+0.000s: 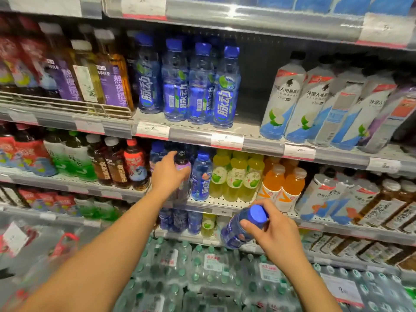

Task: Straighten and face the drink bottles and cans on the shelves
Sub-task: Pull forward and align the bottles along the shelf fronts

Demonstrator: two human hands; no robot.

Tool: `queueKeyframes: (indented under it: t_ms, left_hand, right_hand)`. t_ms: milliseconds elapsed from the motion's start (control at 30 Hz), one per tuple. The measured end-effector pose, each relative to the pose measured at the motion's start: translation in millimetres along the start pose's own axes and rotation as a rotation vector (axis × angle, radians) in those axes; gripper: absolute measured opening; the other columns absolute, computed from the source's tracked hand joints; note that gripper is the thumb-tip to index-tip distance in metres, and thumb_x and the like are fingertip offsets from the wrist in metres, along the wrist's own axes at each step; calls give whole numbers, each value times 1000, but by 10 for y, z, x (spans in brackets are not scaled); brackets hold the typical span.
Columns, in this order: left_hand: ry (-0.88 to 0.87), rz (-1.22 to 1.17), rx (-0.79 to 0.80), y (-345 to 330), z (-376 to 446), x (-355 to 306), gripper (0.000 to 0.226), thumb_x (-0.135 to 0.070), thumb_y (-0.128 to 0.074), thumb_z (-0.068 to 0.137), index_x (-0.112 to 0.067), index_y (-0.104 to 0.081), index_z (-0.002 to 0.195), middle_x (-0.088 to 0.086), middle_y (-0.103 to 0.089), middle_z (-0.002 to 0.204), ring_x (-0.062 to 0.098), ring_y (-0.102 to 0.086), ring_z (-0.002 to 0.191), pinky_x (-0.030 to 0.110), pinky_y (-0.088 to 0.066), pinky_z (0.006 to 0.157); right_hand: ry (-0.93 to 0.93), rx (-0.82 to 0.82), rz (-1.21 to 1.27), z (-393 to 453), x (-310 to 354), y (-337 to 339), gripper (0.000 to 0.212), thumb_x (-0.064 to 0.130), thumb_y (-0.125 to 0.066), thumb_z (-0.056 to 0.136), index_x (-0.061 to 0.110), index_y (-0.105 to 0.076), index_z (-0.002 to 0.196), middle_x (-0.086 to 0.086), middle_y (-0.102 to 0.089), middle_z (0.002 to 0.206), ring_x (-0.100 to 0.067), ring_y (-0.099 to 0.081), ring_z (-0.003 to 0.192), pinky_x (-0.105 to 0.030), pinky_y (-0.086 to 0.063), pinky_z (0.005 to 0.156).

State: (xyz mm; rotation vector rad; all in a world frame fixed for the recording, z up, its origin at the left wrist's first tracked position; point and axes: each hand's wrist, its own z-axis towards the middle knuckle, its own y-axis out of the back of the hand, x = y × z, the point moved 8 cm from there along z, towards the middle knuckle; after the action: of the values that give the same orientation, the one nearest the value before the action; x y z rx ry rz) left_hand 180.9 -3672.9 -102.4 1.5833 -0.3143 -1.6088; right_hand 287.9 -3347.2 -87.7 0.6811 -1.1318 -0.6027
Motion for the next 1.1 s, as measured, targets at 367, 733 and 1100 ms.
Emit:
queueKeyframes:
  t_ms: [367,733,1100]
  left_hand:
    - [-75,52,-102,-35,91,124,46,-41,-72,89,-18,-61,128,8,-56,123,31,-55,112,40,-46,85]
    - [-3,-219,-194,627,-1024,695,21,-27,-78,86,-28,-66,103,-12,-65,77,9,-52,59,33,-44,63]
    - [44,-208,-94,753,-1349,1055,18,-30,-76,88,-33,-67,104,-16,-70,84,3,-62,66,30,-53,66]
  right_hand:
    - [61,94,-28,431,408,-750,35,50,-76,83,37,-51,105,12,-62,74,-11,-57,60,-32,-43,55]
    - [249,21,-11,988,1033,-1100,36,43,-74,90,23,-56,114,11,-56,70,-24,-58,64,-36,-43,59]
    - [150,86,-304,1878,1280,-1868,48,44,-63,96,13,-47,129,-19,-70,106,-44,-65,99,-43,-41,70]
